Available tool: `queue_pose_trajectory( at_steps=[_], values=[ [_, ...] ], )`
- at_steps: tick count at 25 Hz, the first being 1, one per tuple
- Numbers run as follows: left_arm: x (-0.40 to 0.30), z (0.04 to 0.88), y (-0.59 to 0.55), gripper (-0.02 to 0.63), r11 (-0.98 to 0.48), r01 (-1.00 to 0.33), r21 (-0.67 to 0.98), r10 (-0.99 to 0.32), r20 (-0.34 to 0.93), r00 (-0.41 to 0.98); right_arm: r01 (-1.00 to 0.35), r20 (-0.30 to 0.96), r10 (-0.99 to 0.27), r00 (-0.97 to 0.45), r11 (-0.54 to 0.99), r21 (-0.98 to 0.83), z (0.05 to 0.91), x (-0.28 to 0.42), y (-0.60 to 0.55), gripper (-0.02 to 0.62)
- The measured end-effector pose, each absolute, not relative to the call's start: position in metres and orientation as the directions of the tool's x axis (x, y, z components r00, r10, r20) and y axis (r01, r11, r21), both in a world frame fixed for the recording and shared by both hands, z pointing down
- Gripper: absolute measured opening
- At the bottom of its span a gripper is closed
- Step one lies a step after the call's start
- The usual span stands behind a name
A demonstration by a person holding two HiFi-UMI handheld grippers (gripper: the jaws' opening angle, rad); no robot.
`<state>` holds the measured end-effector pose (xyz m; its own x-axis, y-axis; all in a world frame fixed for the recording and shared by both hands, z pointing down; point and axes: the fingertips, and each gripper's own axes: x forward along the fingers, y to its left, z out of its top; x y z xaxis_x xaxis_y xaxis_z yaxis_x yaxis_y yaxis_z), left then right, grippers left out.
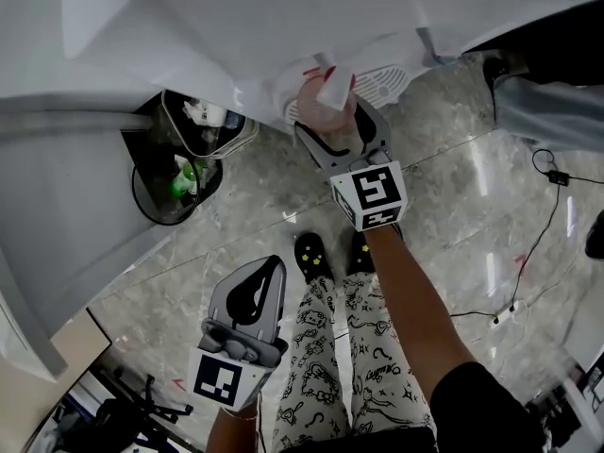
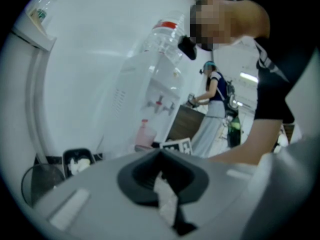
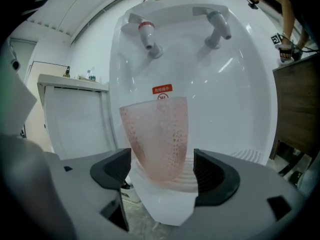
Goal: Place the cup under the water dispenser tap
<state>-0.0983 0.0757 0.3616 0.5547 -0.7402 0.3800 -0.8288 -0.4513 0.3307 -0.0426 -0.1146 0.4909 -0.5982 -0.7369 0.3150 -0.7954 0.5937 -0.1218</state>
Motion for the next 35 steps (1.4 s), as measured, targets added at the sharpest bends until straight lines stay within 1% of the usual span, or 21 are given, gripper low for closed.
queue_pose_trajectory(
  at_steps=[4, 7, 10, 13, 14, 15, 16, 17, 19, 21, 23, 26, 29, 32, 35],
  values=[
    [-0.097, 0.357, 0.071, -0.012, -0.438, -0.837, 0.328, -0.749, 0.381, 0.541, -0.796, 0.378, -0.711, -0.593, 0.588, -0.143, 0.496, -0.027, -0.096, 0.383],
    [-0.096, 0.347, 0.063, -0.012, -0.446, -0.858, 0.253, -0.761, 0.398, 0.513, -0.803, 0.419, -0.696, -0.583, 0.574, -0.163, 0.486, -0.006, -0.062, 0.383],
    [-0.09, 0.321, 0.057, -0.012, -0.47, -0.867, 0.165, -0.769, 0.407, 0.494, -0.807, 0.382, -0.711, -0.59, 0.514, -0.289, 0.436, 0.023, -0.02, 0.383],
    [-0.074, 0.271, 0.049, -0.012, -0.493, -0.863, 0.112, -0.786, 0.37, 0.496, -0.758, 0.307, -0.705, -0.639, 0.512, -0.404, 0.357, 0.041, 0.014, 0.379],
    [-0.068, 0.249, 0.044, -0.012, -0.497, -0.863, 0.091, -0.795, 0.351, 0.495, -0.741, 0.276, -0.704, -0.654, 0.524, -0.419, 0.326, 0.046, 0.021, 0.331],
    [-0.061, 0.225, 0.04, -0.012, -0.504, -0.861, 0.061, -0.803, 0.333, 0.494, -0.72, 0.23, -0.708, -0.668, 0.535, -0.443, 0.292, 0.051, 0.027, 0.157],
    [-0.054, 0.198, 0.037, -0.012, -0.514, -0.857, 0.025, -0.81, 0.314, 0.495, -0.687, 0.169, -0.711, -0.682, 0.545, -0.48, 0.254, 0.056, 0.033, 0.031],
    [-0.046, 0.169, 0.039, -0.012, -0.524, -0.852, -0.005, -0.815, 0.294, 0.5, -0.648, 0.109, -0.708, -0.697, 0.558, -0.519, 0.215, 0.06, 0.04, 0.019],
    [-0.028, 0.109, 0.054, -0.011, -0.544, -0.839, -0.013, -0.811, 0.264, 0.522, -0.592, 0.038, -0.684, -0.728, 0.6, -0.537, 0.14, 0.067, 0.06, 0.015],
    [-0.011, 0.054, 0.077, -0.012, -0.574, -0.819, 0.006, -0.792, 0.247, 0.558, -0.586, 0.025, -0.659, -0.752, 0.65, -0.483, 0.078, 0.071, 0.076, 0.015],
    [-0.007, 0.02, 0.094, -0.011, -0.605, -0.796, 0.007, -0.773, 0.237, 0.589, -0.601, 0.03, -0.652, -0.758, 0.68, -0.42, 0.04, 0.069, 0.082, 0.015],
    [-0.026, 0.006, 0.092, -0.012, -0.631, -0.775, 0.022, -0.761, 0.177, 0.624, -0.627, 0.007, -0.678, -0.735, 0.676, -0.388, 0.018, 0.049, 0.075, 0.015],
    [-0.048, -0.004, 0.082, -0.012, -0.645, -0.76, 0.082, -0.751, 0.118, 0.65, -0.652, 0.047, -0.684, -0.728, 0.669, -0.356, 0.015, 0.02, 0.073, 0.015],
    [-0.057, -0.025, 0.08, -0.012, -0.656, -0.749, 0.091, -0.74, 0.117, 0.663, -0.627, 0.053, -0.656, -0.753, 0.691, -0.36, -0.005, 0.001, 0.081, 0.015],
    [-0.061, -0.05, 0.079, -0.012, -0.646, -0.758, 0.086, -0.749, 0.119, 0.652, -0.613, 0.035, -0.65, -0.759, 0.696, -0.374, -0.029, 0.001, 0.085, 0.015]
  ],
)
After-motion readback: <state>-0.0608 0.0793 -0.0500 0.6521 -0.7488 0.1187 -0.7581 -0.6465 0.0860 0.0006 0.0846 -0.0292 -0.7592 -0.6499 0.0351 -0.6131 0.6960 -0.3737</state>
